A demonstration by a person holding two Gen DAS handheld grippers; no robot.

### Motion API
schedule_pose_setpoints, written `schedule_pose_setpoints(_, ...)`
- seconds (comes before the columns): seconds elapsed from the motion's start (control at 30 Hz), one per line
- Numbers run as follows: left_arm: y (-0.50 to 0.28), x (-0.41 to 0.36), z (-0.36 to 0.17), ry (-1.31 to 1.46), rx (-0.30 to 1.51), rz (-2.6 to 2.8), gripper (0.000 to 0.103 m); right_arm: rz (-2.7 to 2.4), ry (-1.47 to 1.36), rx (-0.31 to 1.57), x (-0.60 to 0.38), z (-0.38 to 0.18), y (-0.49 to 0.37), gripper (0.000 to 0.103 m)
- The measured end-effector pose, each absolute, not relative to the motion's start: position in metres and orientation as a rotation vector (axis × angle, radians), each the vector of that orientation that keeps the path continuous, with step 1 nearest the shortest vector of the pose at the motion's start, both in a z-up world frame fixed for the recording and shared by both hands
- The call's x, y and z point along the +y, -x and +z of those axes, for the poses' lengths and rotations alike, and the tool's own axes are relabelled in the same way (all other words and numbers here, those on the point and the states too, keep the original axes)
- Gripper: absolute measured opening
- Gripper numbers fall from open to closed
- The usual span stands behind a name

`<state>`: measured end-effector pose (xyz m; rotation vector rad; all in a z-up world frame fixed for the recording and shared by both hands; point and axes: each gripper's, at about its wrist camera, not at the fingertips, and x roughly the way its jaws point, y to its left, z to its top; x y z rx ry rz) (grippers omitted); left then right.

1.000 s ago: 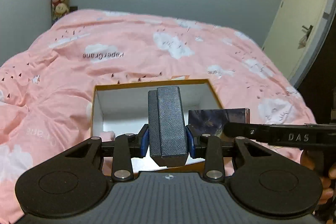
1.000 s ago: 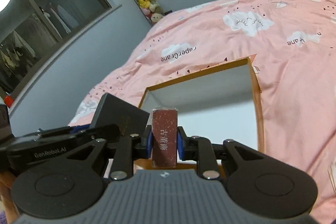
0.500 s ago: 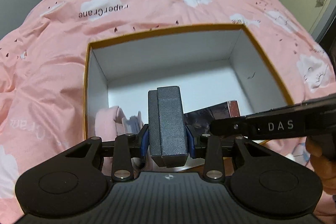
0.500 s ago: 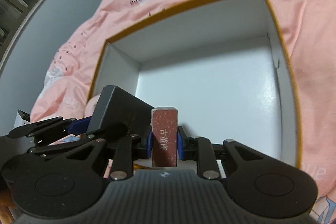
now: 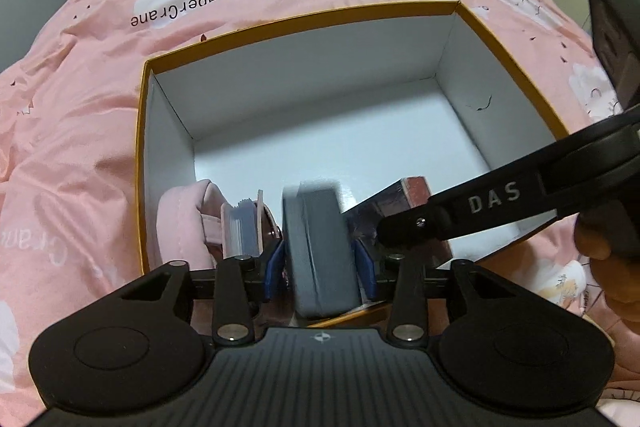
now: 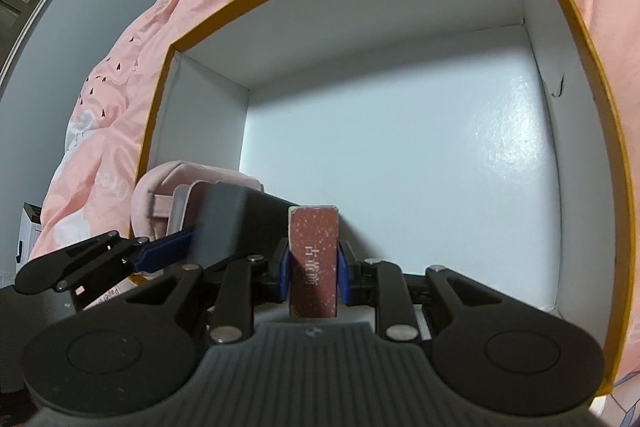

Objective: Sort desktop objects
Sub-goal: 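Lower both boxes into the orange box and open both tools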

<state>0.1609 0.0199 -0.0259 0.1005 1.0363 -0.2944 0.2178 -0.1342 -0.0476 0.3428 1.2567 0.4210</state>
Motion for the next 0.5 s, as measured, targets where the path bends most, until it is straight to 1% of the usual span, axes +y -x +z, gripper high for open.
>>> schedule_pose_setpoints(0.13,-0.153,0.025,-0.019,-0.090,1.016,-0.326,0.050,0.411,-0.327,1.249,-0.131,-0.047,-0.218,0.025)
schedule_pose_setpoints(0.3,-0.137,0.044,0.007,-0.086,0.916,-0.330,0.052,0.401,-0.306,1.242,-0.127,-0.041,-0.220,0.025)
schedule_pose_setpoints(0.37,-0.134,0.056,0.014,-0.080,0.893,-0.296,0.053,0.404,-0.298,1.233,-0.124,-0.038,-0.221,0.030)
schedule_pose_setpoints(0.5,-0.128,0.075,0.021,-0.050,0.876,-0.235,0.053,0.438,-0.322,1.244,-0.117,-0.038,-0.223,0.032)
